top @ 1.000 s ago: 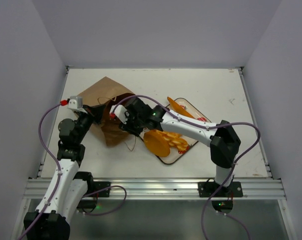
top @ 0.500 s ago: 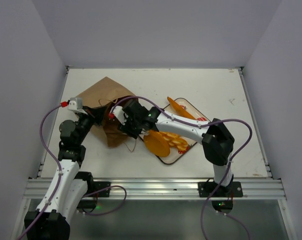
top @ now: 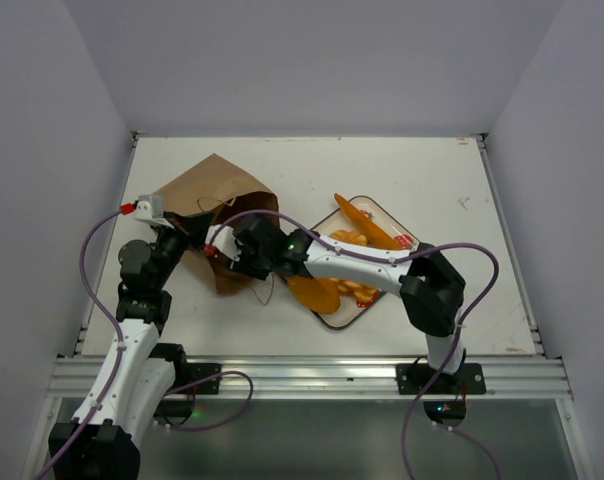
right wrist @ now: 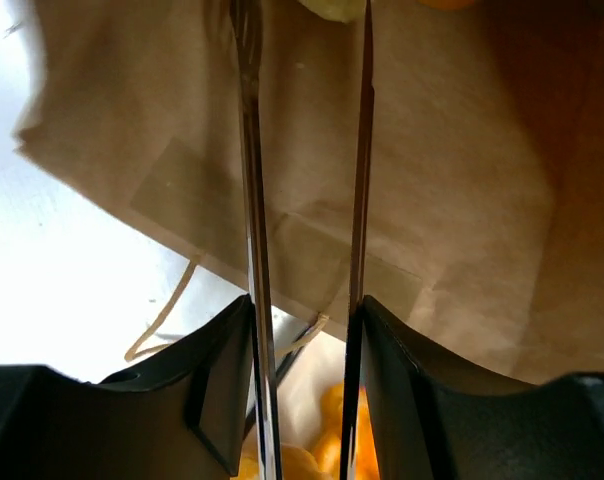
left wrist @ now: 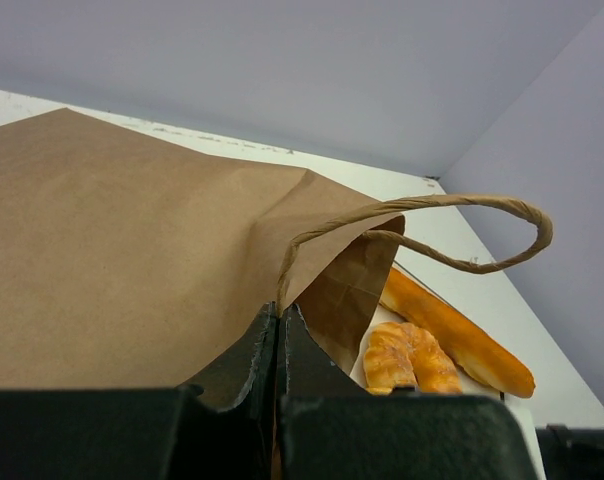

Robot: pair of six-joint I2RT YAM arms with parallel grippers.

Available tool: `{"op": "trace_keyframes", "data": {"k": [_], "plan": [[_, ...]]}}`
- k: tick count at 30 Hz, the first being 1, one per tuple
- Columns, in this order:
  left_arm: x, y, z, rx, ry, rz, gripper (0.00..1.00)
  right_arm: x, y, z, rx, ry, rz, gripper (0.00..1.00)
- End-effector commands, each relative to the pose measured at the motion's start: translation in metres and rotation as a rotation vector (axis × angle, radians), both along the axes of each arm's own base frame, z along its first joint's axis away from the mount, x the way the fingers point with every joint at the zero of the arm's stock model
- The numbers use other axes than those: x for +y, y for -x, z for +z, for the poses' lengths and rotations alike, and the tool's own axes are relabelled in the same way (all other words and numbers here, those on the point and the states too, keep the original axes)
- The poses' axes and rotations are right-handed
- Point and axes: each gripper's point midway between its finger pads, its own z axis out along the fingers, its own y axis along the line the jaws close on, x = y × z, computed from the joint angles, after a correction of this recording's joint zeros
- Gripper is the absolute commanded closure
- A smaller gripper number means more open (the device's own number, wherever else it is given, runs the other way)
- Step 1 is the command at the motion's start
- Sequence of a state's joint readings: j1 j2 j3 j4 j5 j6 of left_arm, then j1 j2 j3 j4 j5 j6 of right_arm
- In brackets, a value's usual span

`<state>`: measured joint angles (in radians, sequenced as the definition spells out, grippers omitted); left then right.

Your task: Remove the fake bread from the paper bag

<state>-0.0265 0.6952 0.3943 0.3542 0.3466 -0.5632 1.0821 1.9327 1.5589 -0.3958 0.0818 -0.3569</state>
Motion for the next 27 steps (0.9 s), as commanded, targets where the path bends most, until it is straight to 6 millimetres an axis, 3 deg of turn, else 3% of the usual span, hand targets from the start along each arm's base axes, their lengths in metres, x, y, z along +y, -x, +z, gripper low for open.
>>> {"op": "trace_keyframes", "data": {"k": [1,15,27], "plan": [[0.000,0.001,0.024,-0.065,0.040,0.000,1.00,0.014,0.002,0.023,-0.134,-0.038,0.045,0.52],[-0.001,0.002,0.032,-0.074,0.059,-0.007,1.00,0.018,-0.020,0.020,-0.236,-0.003,-0.018,0.52],[-0.004,0.004,0.034,-0.079,0.082,-0.025,1.00,0.030,-0.013,0.010,-0.228,0.006,0.030,0.55]]}}
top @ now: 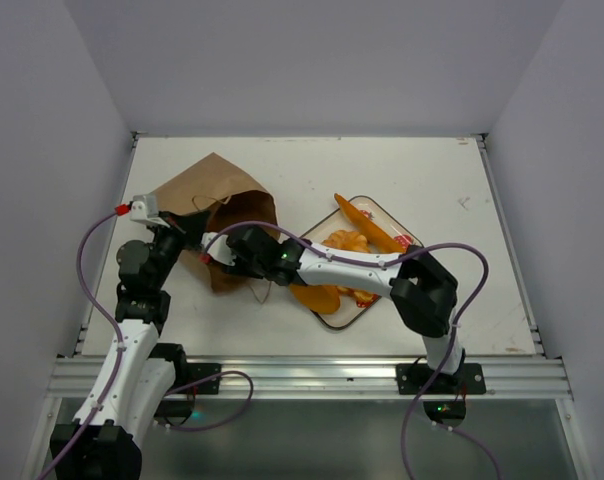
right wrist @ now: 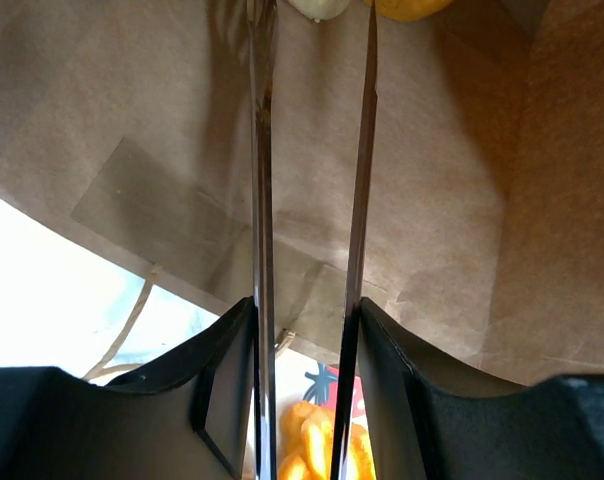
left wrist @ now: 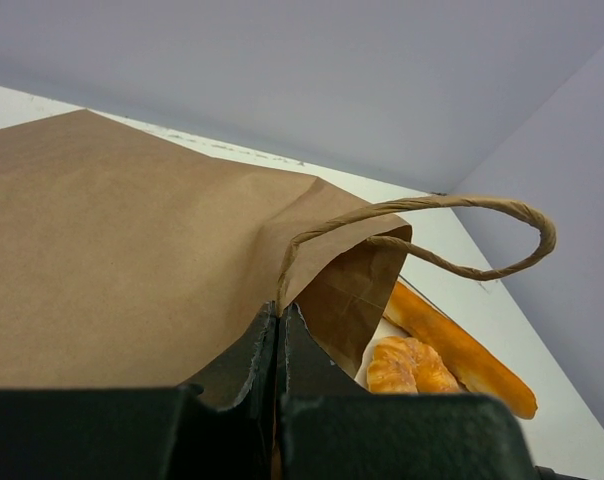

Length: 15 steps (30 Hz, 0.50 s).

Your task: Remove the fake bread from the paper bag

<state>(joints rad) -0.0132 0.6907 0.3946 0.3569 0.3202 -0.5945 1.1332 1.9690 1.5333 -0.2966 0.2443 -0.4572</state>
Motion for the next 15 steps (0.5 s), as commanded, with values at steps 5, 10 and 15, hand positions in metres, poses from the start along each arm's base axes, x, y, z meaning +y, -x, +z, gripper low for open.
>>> {"op": "trace_keyframes", "data": {"k": [5,10,15], "plan": [[-0.0136,0.0063,0.0324,-0.086,0.064,-0.073,1.00,0.0274,-0.0033,0.0144,-0.056,-0.050,0.043,0.60],[-0.0151,0.0075,0.0336,-0.088,0.068,-0.083,1.00,0.0295,-0.0027,0.0121,-0.057,-0.046,0.053,0.77],[-0.0148,0.0071,0.0334,-0.089,0.066,-0.081,1.00,0.0279,-0.0035,0.0142,-0.061,-0.050,0.049,0.92]]}}
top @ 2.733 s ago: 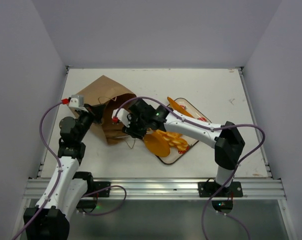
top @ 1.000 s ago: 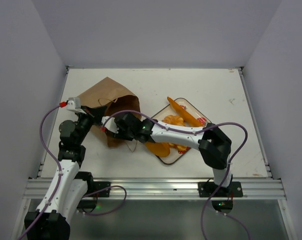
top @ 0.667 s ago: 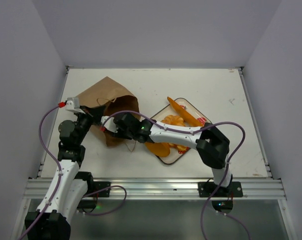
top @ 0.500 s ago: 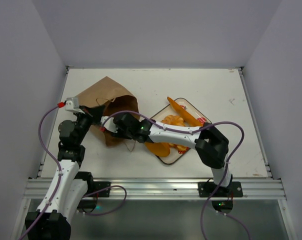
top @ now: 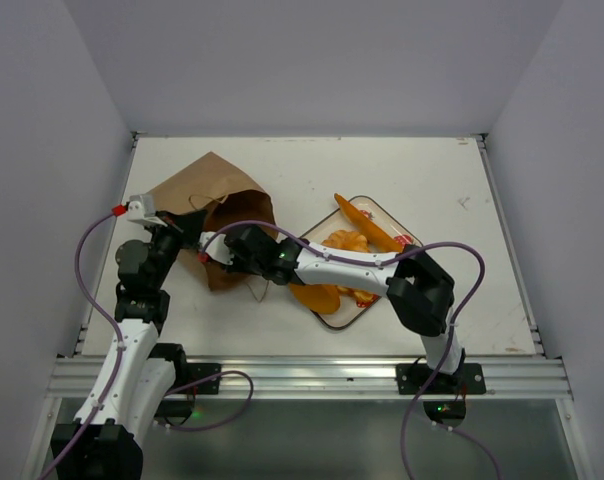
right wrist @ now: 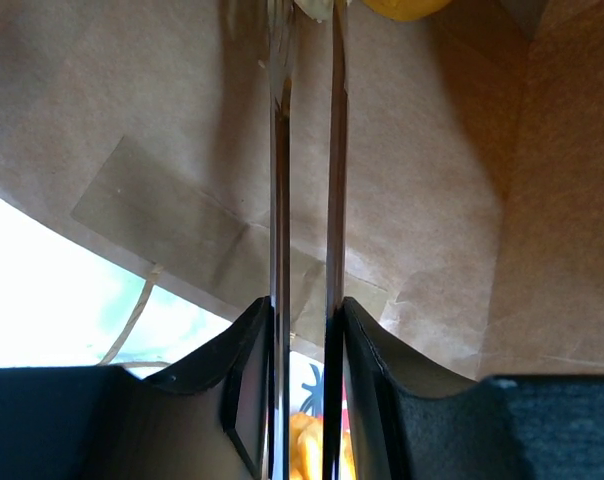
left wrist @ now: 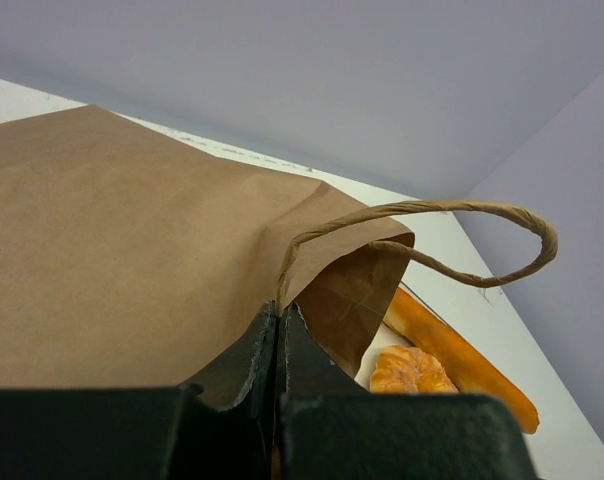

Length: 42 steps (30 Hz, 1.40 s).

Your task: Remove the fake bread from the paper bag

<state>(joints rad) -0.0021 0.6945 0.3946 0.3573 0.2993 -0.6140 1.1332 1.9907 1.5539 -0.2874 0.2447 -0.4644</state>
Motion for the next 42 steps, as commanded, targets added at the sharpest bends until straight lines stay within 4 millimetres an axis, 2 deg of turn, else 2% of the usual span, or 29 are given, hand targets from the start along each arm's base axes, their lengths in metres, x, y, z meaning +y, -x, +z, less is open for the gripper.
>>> {"op": "trace_keyframes", "data": {"k": [1,3,4,7,11,18,24,25,31,34,37,38,42], "plan": [[-0.020,0.009,0.033,-0.097,0.044,-0.108,1.00,0.021,0.000,0.018,-0.054,-0.051,0.044,0.94],[-0.019,0.009,0.033,-0.099,0.039,-0.102,1.00,0.019,0.003,0.018,-0.042,-0.056,0.048,0.98],[-0.019,0.009,0.032,-0.097,0.036,-0.101,1.00,0.018,0.004,0.026,-0.044,-0.069,0.048,1.00],[-0.016,0.007,0.029,-0.089,0.023,-0.080,1.00,0.013,0.009,0.033,-0.036,-0.088,0.047,1.00],[-0.011,0.002,0.024,-0.080,0.018,-0.050,1.00,0.003,0.017,0.053,-0.021,-0.122,0.044,1.00],[-0.007,-0.003,0.018,-0.069,0.026,-0.025,1.00,-0.013,0.029,0.057,0.009,-0.137,0.038,1.00],[-0.004,-0.004,0.022,-0.082,0.027,-0.008,1.00,-0.029,0.029,0.061,0.021,-0.134,0.019,1.00],[-0.004,-0.005,0.022,-0.083,0.026,-0.005,1.00,-0.032,0.030,0.067,0.020,-0.147,0.018,1.00],[-0.002,-0.007,0.025,-0.093,0.027,0.009,1.00,-0.056,0.034,0.075,0.056,-0.143,0.005,1.00],[-0.001,-0.007,0.030,-0.105,0.025,0.015,1.00,-0.076,0.036,0.080,0.086,-0.146,-0.007,1.00],[0.001,-0.007,0.032,-0.110,0.019,0.023,1.00,-0.096,0.037,0.091,0.114,-0.173,-0.005,1.00],[0.002,-0.008,0.033,-0.110,0.015,0.027,1.00,-0.103,0.041,0.100,0.111,-0.192,0.005,1.00],[0.006,-0.010,0.034,-0.098,0.019,0.054,1.00,-0.124,0.051,0.113,0.119,-0.192,0.024,1.00]]}}
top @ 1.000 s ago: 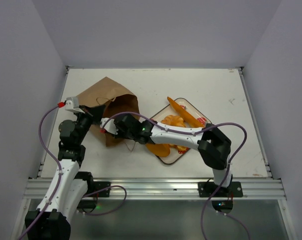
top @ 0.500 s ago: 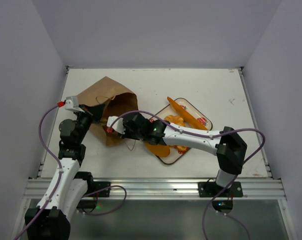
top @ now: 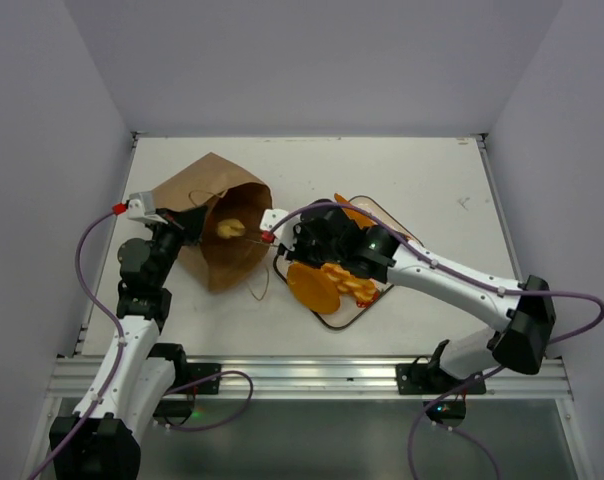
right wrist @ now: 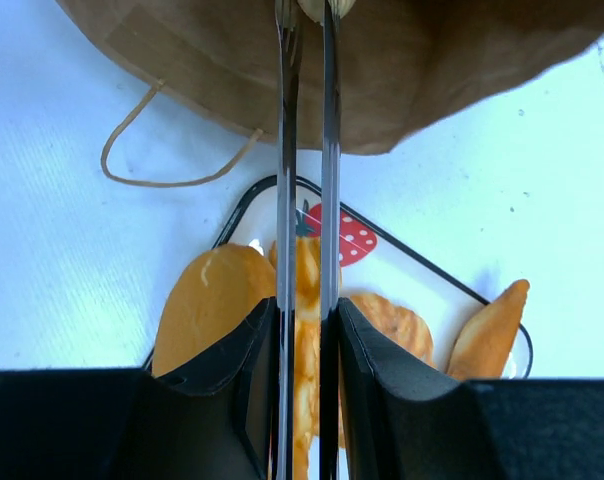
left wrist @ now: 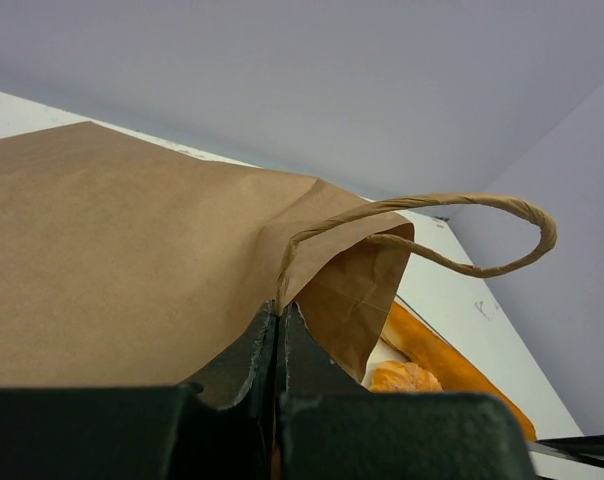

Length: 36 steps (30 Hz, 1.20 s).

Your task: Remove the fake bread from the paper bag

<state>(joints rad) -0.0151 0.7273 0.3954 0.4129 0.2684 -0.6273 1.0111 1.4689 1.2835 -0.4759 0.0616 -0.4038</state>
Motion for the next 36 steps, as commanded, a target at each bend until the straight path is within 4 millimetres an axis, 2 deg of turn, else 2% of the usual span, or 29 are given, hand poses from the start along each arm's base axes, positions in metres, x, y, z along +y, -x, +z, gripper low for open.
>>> {"op": "trace_keyframes", "data": {"k": [1,5,17,20,26,29,30,33,36], "plan": [[0.008,-0.004,0.029,-0.074,0.006,0.050,1.00,-0.016,0.017,0.023,0.012,-0.039,0.039,1.00],[0.012,-0.004,0.030,-0.066,0.009,0.079,1.00,-0.035,0.027,0.032,0.047,-0.048,0.050,1.00],[0.018,-0.002,0.037,-0.067,-0.024,0.106,1.00,-0.119,0.054,0.063,0.036,-0.059,-0.073,1.00],[0.017,0.000,0.037,-0.071,-0.033,0.104,1.00,-0.149,0.045,0.058,0.046,-0.038,-0.180,1.00],[0.018,0.004,0.039,-0.085,-0.071,0.102,1.00,-0.190,0.041,0.033,0.072,0.031,-0.299,1.00],[0.019,0.007,0.041,-0.096,-0.100,0.103,1.00,-0.213,0.042,0.017,0.098,0.070,-0.357,1.00],[0.019,0.008,0.041,-0.100,-0.115,0.103,1.00,-0.220,0.045,0.005,0.113,0.098,-0.367,1.00],[0.020,0.010,0.039,-0.103,-0.145,0.104,1.00,-0.242,0.044,0.000,0.093,0.129,-0.432,1.00],[0.020,0.012,0.037,-0.108,-0.164,0.105,1.00,-0.252,0.045,0.004,0.088,0.118,-0.456,1.00]]}}
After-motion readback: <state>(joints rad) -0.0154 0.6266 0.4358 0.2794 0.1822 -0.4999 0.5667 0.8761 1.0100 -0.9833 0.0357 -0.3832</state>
